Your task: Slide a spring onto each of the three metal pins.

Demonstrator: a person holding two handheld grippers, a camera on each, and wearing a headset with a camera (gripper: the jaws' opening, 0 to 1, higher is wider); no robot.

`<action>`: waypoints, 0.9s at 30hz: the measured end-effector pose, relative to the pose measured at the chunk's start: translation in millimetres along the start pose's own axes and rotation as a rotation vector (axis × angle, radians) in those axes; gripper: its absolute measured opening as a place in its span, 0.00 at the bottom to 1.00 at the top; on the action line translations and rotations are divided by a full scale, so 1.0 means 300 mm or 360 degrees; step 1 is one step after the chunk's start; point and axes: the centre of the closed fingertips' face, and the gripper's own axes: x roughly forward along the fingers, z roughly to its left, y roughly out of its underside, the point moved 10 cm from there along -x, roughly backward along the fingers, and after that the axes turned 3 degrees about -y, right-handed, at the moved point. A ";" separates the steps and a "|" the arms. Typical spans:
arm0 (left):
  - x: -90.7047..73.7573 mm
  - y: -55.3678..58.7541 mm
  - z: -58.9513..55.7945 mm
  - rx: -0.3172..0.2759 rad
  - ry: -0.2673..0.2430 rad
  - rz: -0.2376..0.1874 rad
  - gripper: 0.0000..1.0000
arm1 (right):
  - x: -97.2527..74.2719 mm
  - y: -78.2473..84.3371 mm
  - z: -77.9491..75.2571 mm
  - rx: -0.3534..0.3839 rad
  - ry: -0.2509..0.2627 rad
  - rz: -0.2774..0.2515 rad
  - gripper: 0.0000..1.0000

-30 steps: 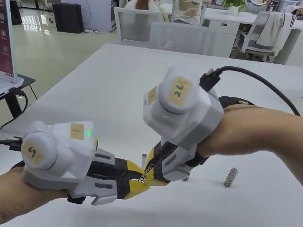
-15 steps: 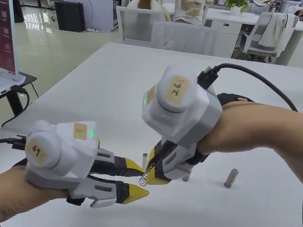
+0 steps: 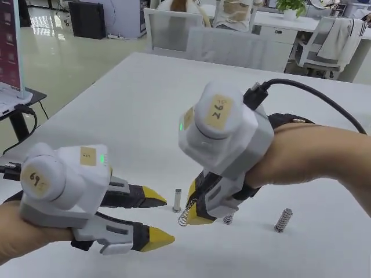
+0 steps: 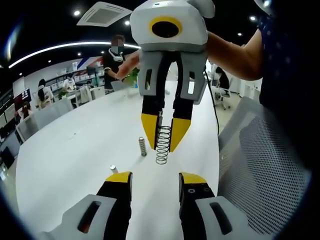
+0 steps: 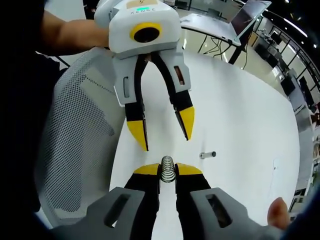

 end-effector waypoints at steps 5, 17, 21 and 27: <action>-0.016 0.011 0.016 -0.0035 -0.0046 -0.0002 0.39 | 0.001 0.010 -0.009 0.0010 0.0009 0.0015 0.09; -0.038 0.043 0.028 -0.0092 -0.0137 -0.0023 0.53 | 0.007 0.025 -0.033 0.0030 0.0007 0.0048 0.09; -0.039 0.053 0.029 -0.0110 -0.0155 -0.0025 0.54 | 0.005 0.030 -0.052 0.0042 0.0018 0.0056 0.09; -0.025 0.065 0.024 -0.0138 -0.0160 -0.0024 0.55 | -0.001 0.030 -0.081 0.0047 0.0035 0.0068 0.09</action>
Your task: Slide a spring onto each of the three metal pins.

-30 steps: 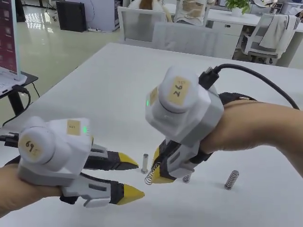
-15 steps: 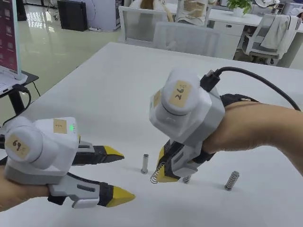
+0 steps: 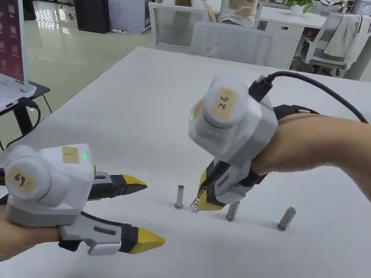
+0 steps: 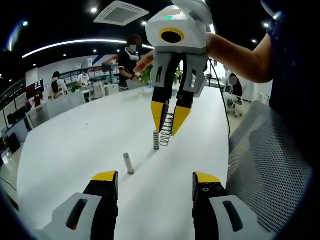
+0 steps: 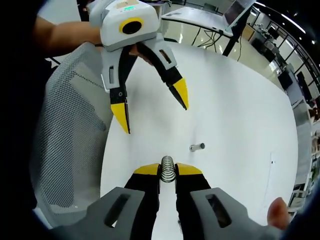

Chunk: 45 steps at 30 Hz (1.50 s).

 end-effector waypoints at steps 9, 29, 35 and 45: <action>0.011 0.013 -0.014 -0.0018 0.0012 0.0010 0.57 | -0.007 -0.013 -0.076 0.0005 0.0041 0.0027 0.09; 0.019 0.028 -0.024 -0.0030 0.0020 0.0036 0.61 | 0.072 -0.058 -0.184 -0.0052 0.0055 0.0122 0.09; 0.021 0.028 -0.023 -0.0029 0.0020 0.0036 0.62 | 0.109 -0.060 -0.204 -0.0033 0.0017 0.0148 0.09; 0.020 0.028 -0.018 -0.0041 0.0012 0.0020 0.63 | 0.134 -0.064 -0.204 -0.0031 0.0003 0.0179 0.09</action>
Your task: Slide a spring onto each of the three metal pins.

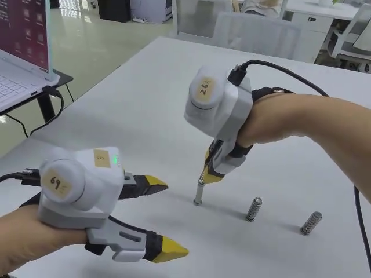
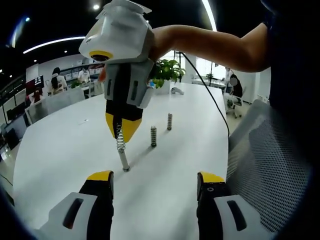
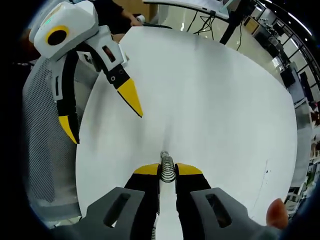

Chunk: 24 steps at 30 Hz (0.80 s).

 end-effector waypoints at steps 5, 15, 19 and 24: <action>0.001 0.001 0.001 -0.0002 0.0005 0.0000 0.64 | 0.018 -0.001 -0.005 0.0011 -0.0023 0.0018 0.09; 0.000 0.003 0.004 -0.0010 0.0001 -0.0011 0.63 | 0.063 -0.006 -0.001 0.0032 -0.0063 0.0062 0.09; -0.001 0.007 0.009 -0.0010 0.0000 -0.0010 0.63 | 0.093 -0.005 -0.009 0.0052 -0.0084 0.0089 0.09; -0.003 0.012 0.015 -0.0014 -0.0007 -0.0013 0.63 | 0.122 -0.001 -0.005 0.0058 -0.0100 0.0110 0.09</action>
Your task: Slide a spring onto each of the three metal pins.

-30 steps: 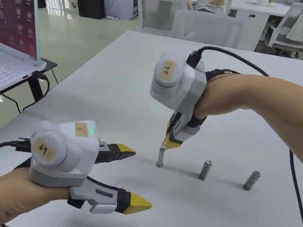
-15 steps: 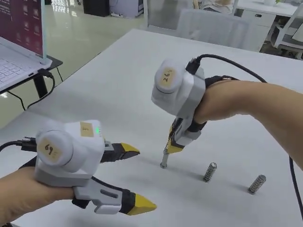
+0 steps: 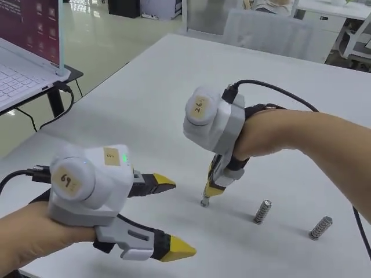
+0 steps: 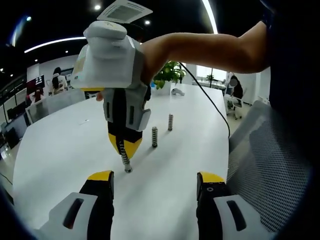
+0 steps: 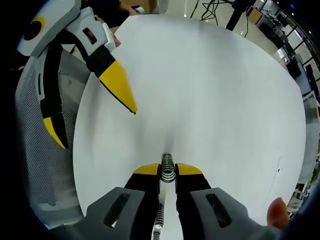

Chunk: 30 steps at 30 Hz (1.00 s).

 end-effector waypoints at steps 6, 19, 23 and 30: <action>-0.002 0.006 0.007 0.0001 -0.0006 0.0002 0.62 | 0.030 0.002 -0.004 0.0003 -0.0029 0.0011 0.09; -0.002 0.010 0.006 0.0011 -0.0011 0.0015 0.62 | 0.076 0.007 0.010 0.0007 -0.0036 0.0036 0.09; -0.001 0.010 0.005 0.0013 -0.0011 0.0020 0.62 | 0.077 0.005 0.006 0.0001 -0.0036 0.0025 0.09; 0.001 0.008 0.001 0.0015 -0.0008 0.0023 0.62 | 0.088 0.011 0.013 0.0005 -0.0049 0.0011 0.15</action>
